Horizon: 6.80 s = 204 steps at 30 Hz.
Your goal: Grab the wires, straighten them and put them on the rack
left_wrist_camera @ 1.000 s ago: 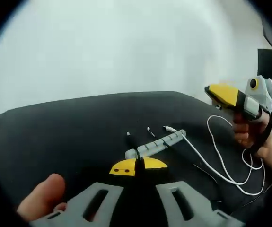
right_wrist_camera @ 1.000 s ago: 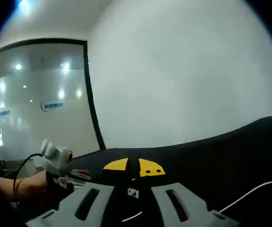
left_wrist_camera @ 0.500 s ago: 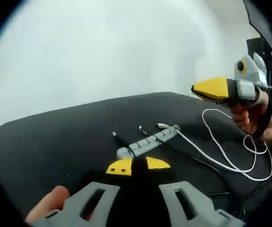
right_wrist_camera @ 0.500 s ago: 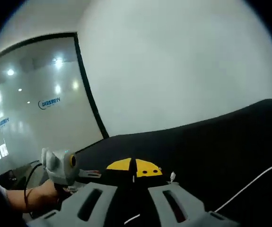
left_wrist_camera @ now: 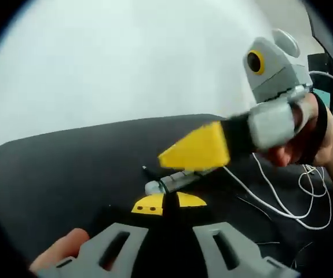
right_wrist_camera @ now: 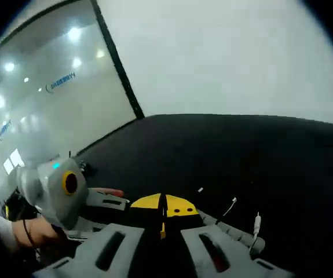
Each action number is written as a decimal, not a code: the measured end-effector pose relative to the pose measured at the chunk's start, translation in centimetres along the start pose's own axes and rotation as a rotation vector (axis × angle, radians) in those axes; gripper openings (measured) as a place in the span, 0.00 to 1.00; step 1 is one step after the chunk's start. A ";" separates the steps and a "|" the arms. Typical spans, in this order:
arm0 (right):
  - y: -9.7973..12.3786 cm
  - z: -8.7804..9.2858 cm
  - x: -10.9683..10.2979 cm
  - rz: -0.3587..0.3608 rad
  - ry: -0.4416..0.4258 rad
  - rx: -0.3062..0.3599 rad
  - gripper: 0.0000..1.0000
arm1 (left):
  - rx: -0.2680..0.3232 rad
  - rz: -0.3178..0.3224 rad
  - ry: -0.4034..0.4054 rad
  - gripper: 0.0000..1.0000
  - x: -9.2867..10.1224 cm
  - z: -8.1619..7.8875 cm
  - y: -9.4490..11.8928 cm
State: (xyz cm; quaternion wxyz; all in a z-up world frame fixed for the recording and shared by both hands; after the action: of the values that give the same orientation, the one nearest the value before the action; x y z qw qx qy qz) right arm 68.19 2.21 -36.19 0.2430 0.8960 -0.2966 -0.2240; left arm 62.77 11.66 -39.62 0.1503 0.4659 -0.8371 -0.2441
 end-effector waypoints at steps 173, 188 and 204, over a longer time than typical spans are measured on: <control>19.2 14.7 -7.3 -0.004 0.354 0.550 0.38 | 0.424 0.393 -0.165 0.53 4.2 6.7 16.7; 19.2 14.8 -7.2 0.003 0.340 0.554 0.39 | 0.437 0.383 -0.145 0.53 4.5 6.7 17.1; 19.5 14.5 -6.2 -0.003 0.277 0.578 0.38 | 0.431 0.381 -0.163 0.51 4.5 6.7 16.9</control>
State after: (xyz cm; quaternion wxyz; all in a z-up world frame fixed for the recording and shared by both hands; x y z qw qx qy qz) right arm 47.47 -11.99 -34.84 0.0162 0.9504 -0.3105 -0.0067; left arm 45.30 17.21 -35.83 0.0234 0.3004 -0.9513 -0.0648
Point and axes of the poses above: the point that each gripper's makers call its tool centre point, and the gripper's own axes: y roughly backward along the fingers, x roughly to its right, z roughly out of its underside, the point moved 9 cm from there along y, roughly backward along the fingers, and after that the axes turned 12 degrees about -x, right-handed, at the moved point
